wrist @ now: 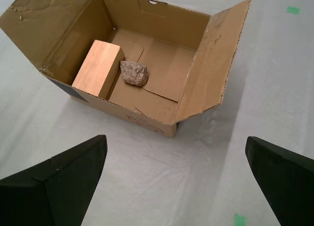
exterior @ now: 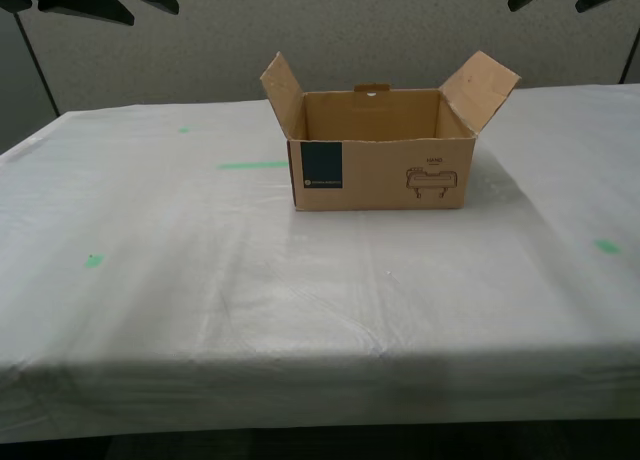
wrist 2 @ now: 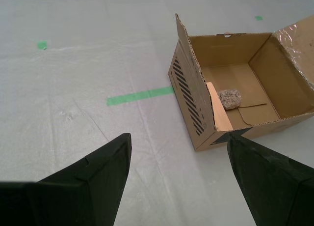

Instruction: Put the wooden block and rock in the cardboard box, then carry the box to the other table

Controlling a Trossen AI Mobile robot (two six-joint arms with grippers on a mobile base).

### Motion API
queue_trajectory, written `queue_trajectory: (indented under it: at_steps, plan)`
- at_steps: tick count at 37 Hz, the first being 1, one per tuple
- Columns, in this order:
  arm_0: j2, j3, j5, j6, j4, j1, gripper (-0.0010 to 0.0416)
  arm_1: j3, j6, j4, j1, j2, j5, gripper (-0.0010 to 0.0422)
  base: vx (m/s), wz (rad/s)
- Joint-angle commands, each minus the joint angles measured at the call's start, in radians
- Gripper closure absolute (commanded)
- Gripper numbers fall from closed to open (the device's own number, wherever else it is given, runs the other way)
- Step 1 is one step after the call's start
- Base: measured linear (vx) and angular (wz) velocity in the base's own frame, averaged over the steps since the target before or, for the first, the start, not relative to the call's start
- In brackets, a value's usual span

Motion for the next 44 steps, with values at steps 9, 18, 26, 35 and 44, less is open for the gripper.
queue_trajectory:
  at_steps: [9,18,26,35,44]
  plan:
    - [0.000,0.000,0.001,0.000,0.001,0.000,0.0012,0.000,0.003,0.002,-0.001,0.000,-0.002,0.0149,0.000,0.000]
    - [0.000,0.000,0.001,0.000,0.001,0.000,0.0012,0.000,0.003,0.002,-0.001,0.000,-0.002,0.0149,0.000,0.000]
    - [0.000,0.000,0.001,0.000,0.001,0.000,0.0013,0.000,0.003,0.002,-0.001,0.000,-0.002,0.0149,0.000,0.000]
    - [0.000,0.000,0.001,0.000,0.001,0.000,0.0012,0.000,0.003,0.002,0.000,0.000,-0.002,0.0149,0.000,0.000]
    - [0.000,0.000,0.001,0.000,0.001,0.000,0.0012,0.000,0.003,0.002,-0.001,0.000,-0.002,0.0149,0.000,0.000]
